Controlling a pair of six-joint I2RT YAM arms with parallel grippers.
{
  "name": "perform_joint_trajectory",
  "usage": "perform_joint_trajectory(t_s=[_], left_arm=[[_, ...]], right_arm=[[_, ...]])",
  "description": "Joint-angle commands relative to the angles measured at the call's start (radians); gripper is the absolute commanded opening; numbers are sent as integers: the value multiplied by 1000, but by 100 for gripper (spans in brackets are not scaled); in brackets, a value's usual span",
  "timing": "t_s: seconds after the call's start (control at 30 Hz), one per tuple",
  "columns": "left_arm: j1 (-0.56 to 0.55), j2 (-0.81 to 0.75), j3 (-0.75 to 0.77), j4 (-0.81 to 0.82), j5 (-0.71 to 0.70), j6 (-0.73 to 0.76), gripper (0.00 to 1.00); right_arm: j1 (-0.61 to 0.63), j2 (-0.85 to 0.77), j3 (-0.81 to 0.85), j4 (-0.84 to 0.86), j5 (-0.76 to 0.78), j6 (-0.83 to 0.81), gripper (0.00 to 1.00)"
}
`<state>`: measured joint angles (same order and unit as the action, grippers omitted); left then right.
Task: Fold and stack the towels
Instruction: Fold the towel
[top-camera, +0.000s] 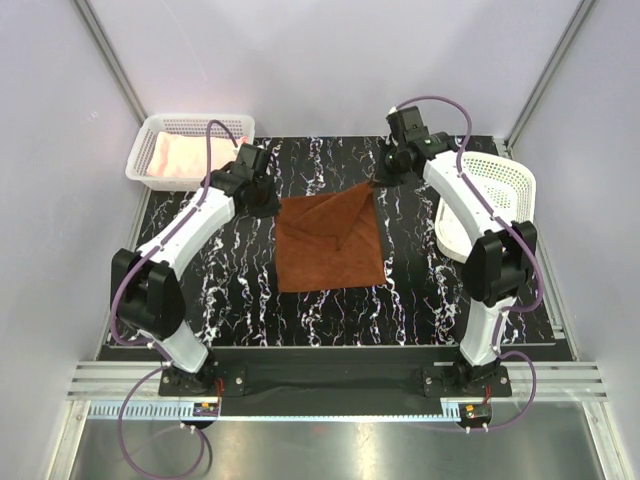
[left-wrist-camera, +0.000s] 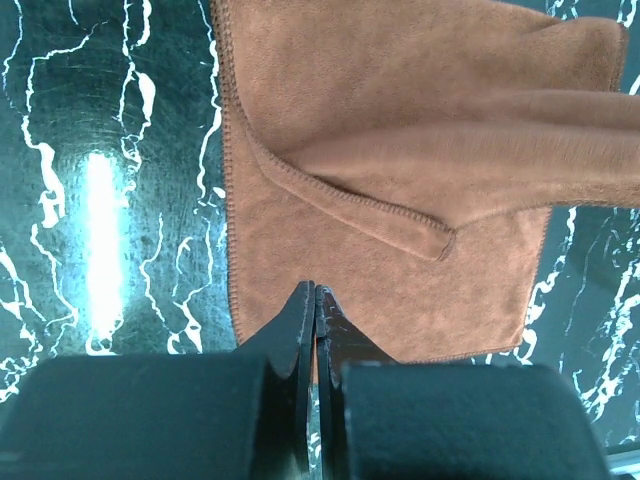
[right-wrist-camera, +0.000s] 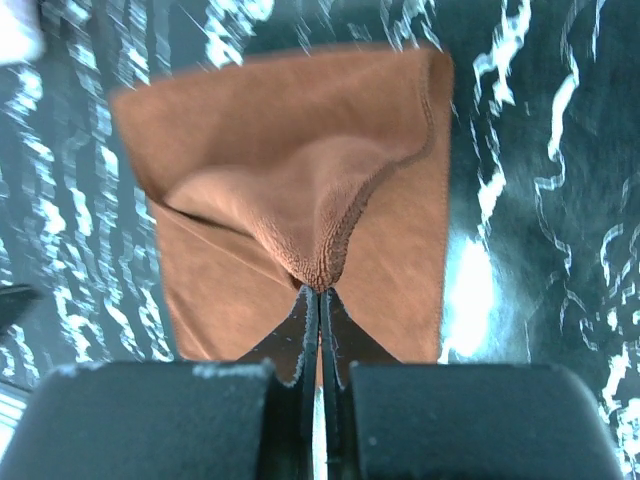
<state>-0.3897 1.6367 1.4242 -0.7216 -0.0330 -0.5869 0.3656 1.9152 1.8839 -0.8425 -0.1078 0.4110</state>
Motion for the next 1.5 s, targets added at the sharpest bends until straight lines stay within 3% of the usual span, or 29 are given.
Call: perform_joint_trajectory(t_s=[0.0, 0.1, 0.13, 0.23, 0.5, 0.97, 1.17, 1.47], left_arm=[[-1, -34, -4, -27, -5, 22, 0], [-3, -70, -118, 91, 89, 32, 0], [-6, -81, -161, 137, 160, 33, 13], [-47, -63, -220, 244, 203, 24, 33], [-179, 118, 22, 123, 58, -8, 48], [-294, 411, 288, 5, -93, -114, 56], [-299, 465, 321, -48, -123, -140, 57], [-301, 486, 295, 2, -127, -133, 58]], right_arm=[[-5, -41, -87, -35, 17, -9, 0], [-5, -82, -207, 25, -4, 3, 0], [-5, -90, -232, 54, -9, 6, 0], [-5, -81, -304, 88, -23, 11, 0], [-7, -61, -338, 134, -35, 9, 0], [-5, -65, -407, 204, -105, 12, 0], [-5, -71, -420, 214, -107, 6, 0], [-5, -70, -417, 215, -110, 5, 0]])
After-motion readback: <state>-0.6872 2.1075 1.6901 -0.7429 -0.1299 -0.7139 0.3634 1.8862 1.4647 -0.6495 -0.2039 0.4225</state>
